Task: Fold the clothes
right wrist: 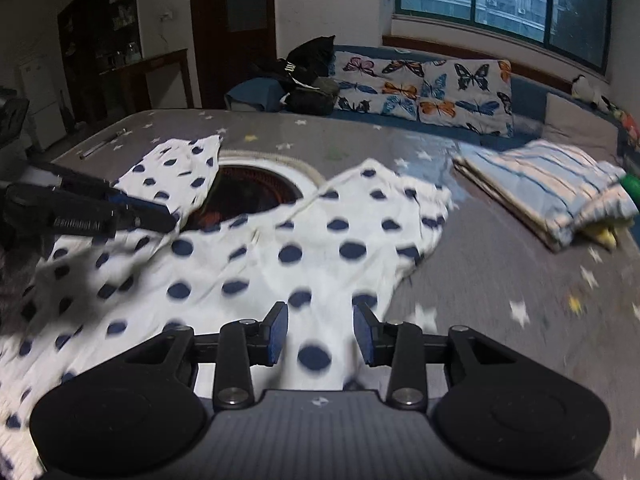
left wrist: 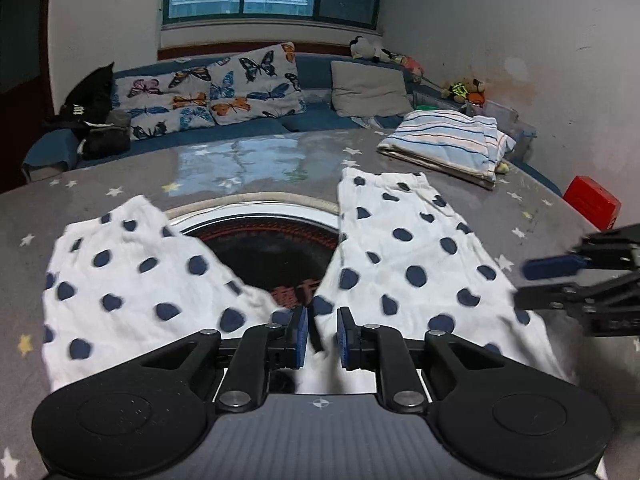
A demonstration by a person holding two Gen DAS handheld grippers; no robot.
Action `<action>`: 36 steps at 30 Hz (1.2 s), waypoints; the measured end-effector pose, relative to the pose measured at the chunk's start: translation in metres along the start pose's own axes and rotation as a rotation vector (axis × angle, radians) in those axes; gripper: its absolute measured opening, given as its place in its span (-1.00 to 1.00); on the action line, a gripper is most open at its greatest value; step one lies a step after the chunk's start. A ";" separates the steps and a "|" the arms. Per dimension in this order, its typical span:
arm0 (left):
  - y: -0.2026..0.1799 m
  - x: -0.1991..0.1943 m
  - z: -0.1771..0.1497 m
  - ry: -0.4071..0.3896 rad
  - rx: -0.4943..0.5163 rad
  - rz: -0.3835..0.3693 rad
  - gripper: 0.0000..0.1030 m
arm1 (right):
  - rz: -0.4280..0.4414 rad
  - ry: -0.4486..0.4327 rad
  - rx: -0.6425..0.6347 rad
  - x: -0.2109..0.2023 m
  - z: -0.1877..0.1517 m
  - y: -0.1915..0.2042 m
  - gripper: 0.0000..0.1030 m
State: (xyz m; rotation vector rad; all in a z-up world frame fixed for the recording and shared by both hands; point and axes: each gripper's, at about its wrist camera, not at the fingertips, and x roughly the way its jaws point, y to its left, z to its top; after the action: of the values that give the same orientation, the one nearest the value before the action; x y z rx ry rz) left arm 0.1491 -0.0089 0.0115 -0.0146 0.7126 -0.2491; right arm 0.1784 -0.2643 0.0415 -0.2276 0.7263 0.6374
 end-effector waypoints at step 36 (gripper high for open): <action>-0.007 0.070 0.019 0.027 -0.005 0.037 -0.92 | -0.206 -0.028 0.153 0.050 0.002 -0.041 -0.96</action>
State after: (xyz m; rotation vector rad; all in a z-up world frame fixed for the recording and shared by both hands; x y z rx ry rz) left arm 0.2106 -0.0335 -0.0190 -0.0033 0.7393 -0.2127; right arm 0.2331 -0.2727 0.0079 -0.1499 0.7105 0.3866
